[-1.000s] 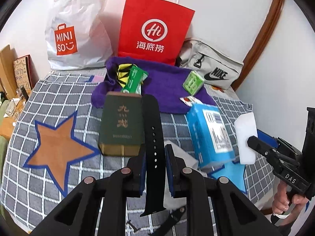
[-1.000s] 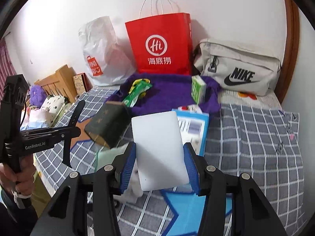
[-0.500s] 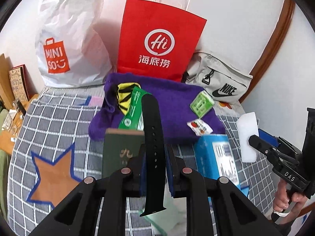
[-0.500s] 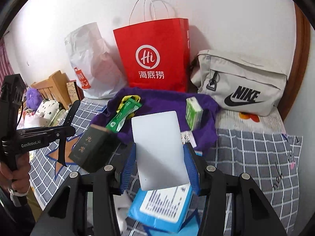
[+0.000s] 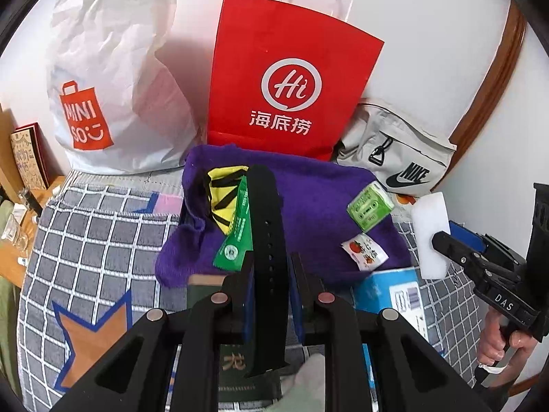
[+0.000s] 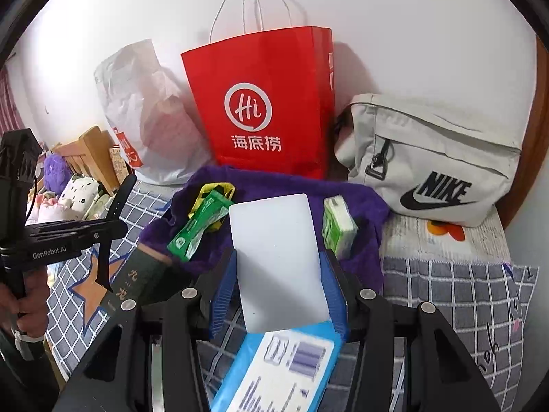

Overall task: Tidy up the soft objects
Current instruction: 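Lower the white block onto the towel and open the right tool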

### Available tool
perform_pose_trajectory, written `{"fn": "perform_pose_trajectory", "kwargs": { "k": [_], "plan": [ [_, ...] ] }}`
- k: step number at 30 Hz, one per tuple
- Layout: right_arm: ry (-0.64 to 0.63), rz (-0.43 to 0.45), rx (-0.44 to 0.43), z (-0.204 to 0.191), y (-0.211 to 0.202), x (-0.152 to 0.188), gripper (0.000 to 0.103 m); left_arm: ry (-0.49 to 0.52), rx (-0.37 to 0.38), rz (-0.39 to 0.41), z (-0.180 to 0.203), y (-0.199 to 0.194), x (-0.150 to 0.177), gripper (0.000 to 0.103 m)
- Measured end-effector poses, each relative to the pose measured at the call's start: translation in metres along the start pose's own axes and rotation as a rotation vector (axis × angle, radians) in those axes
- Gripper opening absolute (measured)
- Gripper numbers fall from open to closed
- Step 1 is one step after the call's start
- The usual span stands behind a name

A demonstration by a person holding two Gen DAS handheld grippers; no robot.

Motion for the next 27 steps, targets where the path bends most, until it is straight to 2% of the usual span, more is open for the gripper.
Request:
{"fn": "perform_pose_trajectory", "kwargs": {
  "k": [9,14,21,27],
  "plan": [
    [-0.019,-0.012,-0.008,0.000,0.029,-0.031,0.049,0.025,-0.014,-0.012,0.003,0.025,-0.026,0.017],
    [-0.057,-0.018,-0.001,-0.002,0.044,-0.042,0.049,0.034,0.004,-0.025,0.006,0.040,-0.036,0.017],
    [-0.046,-0.059,-0.009,0.013,0.074,-0.034,0.049,0.060,0.007,-0.057,0.014,0.067,-0.054,0.017],
    [-0.042,-0.123,0.004,0.027,0.094,-0.023,0.049,0.049,0.027,-0.090,0.013,0.090,-0.053,0.017]
  ]
}}
Point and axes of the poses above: each gripper's, at about its wrist camera, not at the fingertips, and y roughly the way its jaws point, z to its right, x to its underside, the point moved 7 cm from there along y, roughly the way its jaws point, and after that the axes turned 5 degrees about -x, right-handed, at the moved point
